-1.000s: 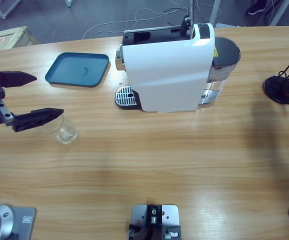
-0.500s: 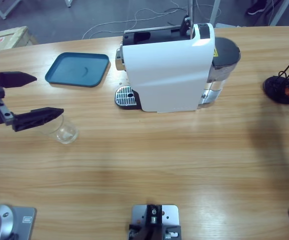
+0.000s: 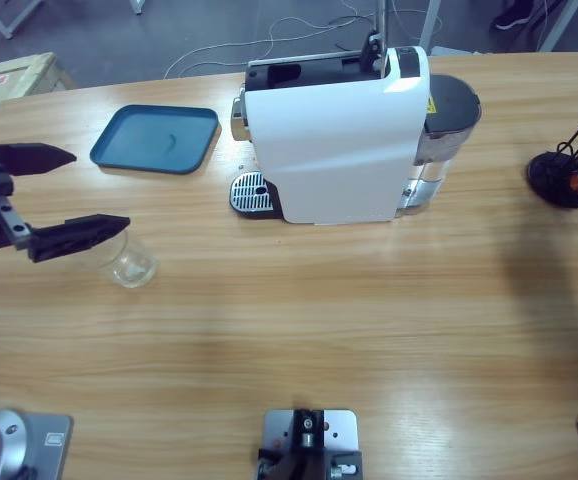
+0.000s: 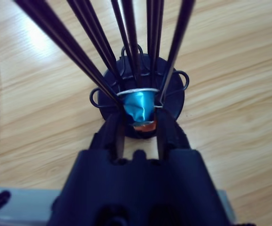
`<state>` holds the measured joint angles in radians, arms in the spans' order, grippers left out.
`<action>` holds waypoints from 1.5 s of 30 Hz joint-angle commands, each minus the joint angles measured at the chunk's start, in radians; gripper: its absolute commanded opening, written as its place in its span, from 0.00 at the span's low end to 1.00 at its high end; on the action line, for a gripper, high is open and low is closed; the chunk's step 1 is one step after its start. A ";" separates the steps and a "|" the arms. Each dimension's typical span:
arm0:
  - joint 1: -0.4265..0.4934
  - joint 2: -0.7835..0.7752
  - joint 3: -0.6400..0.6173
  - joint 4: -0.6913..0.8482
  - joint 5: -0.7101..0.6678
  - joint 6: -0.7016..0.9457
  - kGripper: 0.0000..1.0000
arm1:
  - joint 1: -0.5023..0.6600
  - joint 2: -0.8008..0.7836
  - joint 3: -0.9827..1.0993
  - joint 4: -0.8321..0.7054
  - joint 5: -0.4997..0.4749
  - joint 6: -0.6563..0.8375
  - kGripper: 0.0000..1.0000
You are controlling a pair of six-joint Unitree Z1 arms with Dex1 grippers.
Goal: Pour coffee
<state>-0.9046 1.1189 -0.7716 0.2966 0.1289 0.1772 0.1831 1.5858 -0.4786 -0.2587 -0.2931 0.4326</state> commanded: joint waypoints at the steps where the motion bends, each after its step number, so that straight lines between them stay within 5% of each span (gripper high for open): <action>1: -0.008 0.030 -0.005 -0.012 -0.001 -0.009 1.00 | -0.018 0.060 0.003 -0.019 0.015 -0.011 0.17; 4: -0.008 0.030 -0.005 -0.013 -0.001 -0.009 1.00 | -0.023 0.062 0.003 -0.019 0.020 -0.011 0.14; 7: -0.008 0.030 -0.009 -0.013 0.000 -0.009 1.00 | -0.031 0.051 0.009 -0.023 0.022 -0.024 0.00; 15: -0.008 0.038 -0.005 -0.022 0.000 -0.010 1.00 | -0.033 -0.060 0.000 -0.024 -0.001 -0.055 0.00; 27: -0.008 0.058 0.024 -0.062 -0.003 -0.025 1.00 | -0.025 -0.430 -0.318 0.429 -0.079 -0.051 0.00; 31: -0.008 0.055 0.025 -0.064 -0.002 -0.028 1.00 | 0.109 -0.525 -0.362 0.518 -0.067 -0.059 0.00; 35: -0.008 0.049 0.025 -0.068 0.004 -0.027 1.00 | 0.391 -0.508 -0.372 0.531 0.104 -0.256 0.00; 39: -0.007 0.034 0.024 -0.067 0.011 -0.025 1.00 | 0.664 -0.339 -0.496 0.616 0.125 -0.567 0.00; 45: 0.002 0.009 0.036 -0.059 0.003 -0.022 1.00 | 0.735 -0.021 -0.895 0.743 0.314 -0.878 0.00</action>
<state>-0.9054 1.1469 -0.7665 0.2397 0.1289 0.1628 0.8313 1.2277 -1.0487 0.3619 -0.1506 -0.2161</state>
